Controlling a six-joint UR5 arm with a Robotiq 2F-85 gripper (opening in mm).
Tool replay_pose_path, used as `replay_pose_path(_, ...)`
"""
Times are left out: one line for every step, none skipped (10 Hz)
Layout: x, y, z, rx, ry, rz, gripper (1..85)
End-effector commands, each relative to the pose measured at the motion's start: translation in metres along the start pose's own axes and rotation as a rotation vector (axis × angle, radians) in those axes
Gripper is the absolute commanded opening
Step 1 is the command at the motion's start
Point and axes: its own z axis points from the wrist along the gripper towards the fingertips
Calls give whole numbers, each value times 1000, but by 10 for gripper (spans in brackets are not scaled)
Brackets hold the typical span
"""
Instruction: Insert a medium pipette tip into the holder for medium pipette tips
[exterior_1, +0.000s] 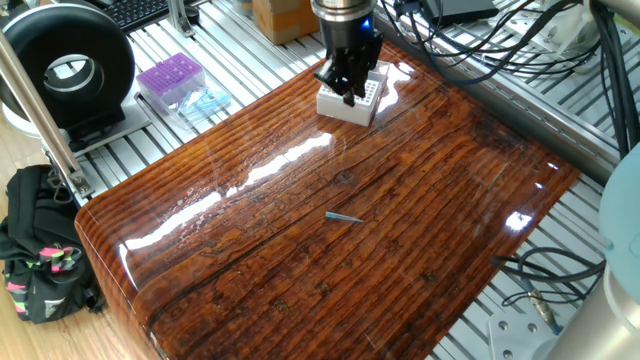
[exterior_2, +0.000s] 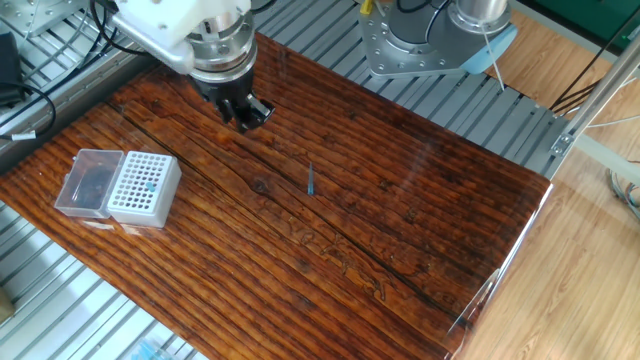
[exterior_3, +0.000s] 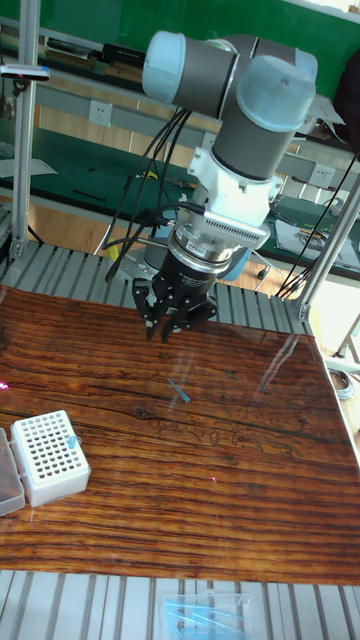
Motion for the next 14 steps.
replay_pose_path(11, 30, -5, -56, 5, -32, 10)
replay_pose_path(11, 37, -1, -41, -6, -64, 10)
replay_pose_path(6, 47, 10, -23, -34, -124, 10)
replay_pose_path(1, 48, 19, 7, -54, -175, 10)
replay_pose_path(0, 53, 25, 8, -63, -206, 10)
replay_pose_path(2, 48, 26, 27, -56, -122, 10)
replay_pose_path(13, 43, 26, 44, -8, -226, 10)
replay_pose_path(22, 38, 23, 59, 25, -260, 10)
replay_pose_path(23, 38, 22, 65, 25, -267, 10)
replay_pose_path(13, 39, 24, 71, -12, -259, 10)
replay_pose_path(-8, 43, 28, 63, -91, -250, 10)
replay_pose_path(-24, 53, 31, 33, -150, -270, 10)
replay_pose_path(-24, 70, 28, -24, -153, -236, 10)
replay_pose_path(-23, 62, 24, 6, -137, -239, 10)
